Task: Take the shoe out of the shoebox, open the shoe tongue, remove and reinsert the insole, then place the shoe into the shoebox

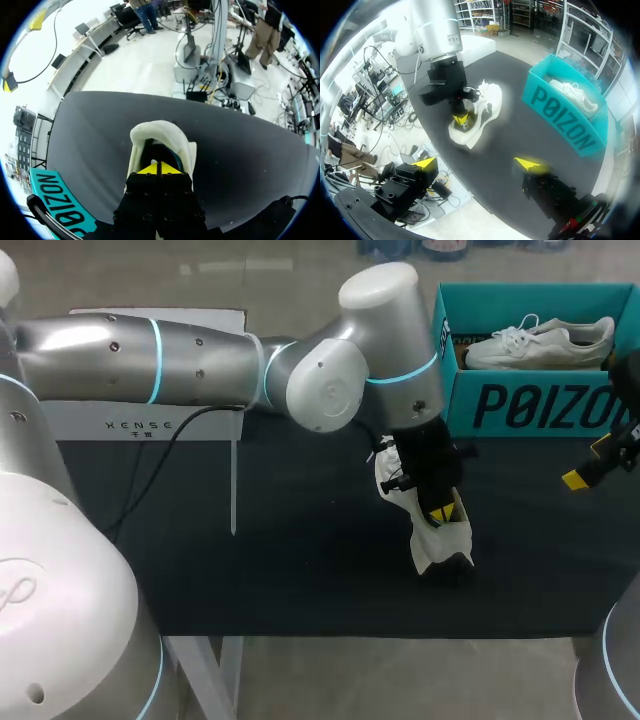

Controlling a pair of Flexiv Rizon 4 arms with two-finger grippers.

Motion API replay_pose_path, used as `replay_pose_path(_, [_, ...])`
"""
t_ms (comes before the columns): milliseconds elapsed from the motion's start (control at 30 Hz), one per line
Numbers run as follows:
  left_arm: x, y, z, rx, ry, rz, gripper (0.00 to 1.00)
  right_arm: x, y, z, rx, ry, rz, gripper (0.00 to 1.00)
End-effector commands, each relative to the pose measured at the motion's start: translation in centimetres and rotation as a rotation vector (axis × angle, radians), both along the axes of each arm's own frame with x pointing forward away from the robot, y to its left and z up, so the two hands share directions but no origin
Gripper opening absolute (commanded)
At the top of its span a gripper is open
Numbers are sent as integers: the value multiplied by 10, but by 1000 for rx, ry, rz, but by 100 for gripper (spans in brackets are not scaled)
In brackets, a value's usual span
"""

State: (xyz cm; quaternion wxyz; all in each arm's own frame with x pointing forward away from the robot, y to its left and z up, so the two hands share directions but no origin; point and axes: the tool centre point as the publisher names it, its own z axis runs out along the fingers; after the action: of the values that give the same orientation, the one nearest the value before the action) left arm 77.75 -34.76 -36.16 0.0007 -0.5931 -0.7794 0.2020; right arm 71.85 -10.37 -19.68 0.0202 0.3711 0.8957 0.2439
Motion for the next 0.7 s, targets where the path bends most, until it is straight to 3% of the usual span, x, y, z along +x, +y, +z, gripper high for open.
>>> replay_pose_path(33, [3,-13,-17,20,19,-2,0,-1,0,-1,-1,-2,-2,100])
replay_pose_path(400, [-2,-26,-57,86,79,13,0,-1,0,-1,-1,-2,-2,100])
replay_pose_path(700, [-5,-10,-37,125,48,34,0,-1,0,-1,-1,-2,-2,100])
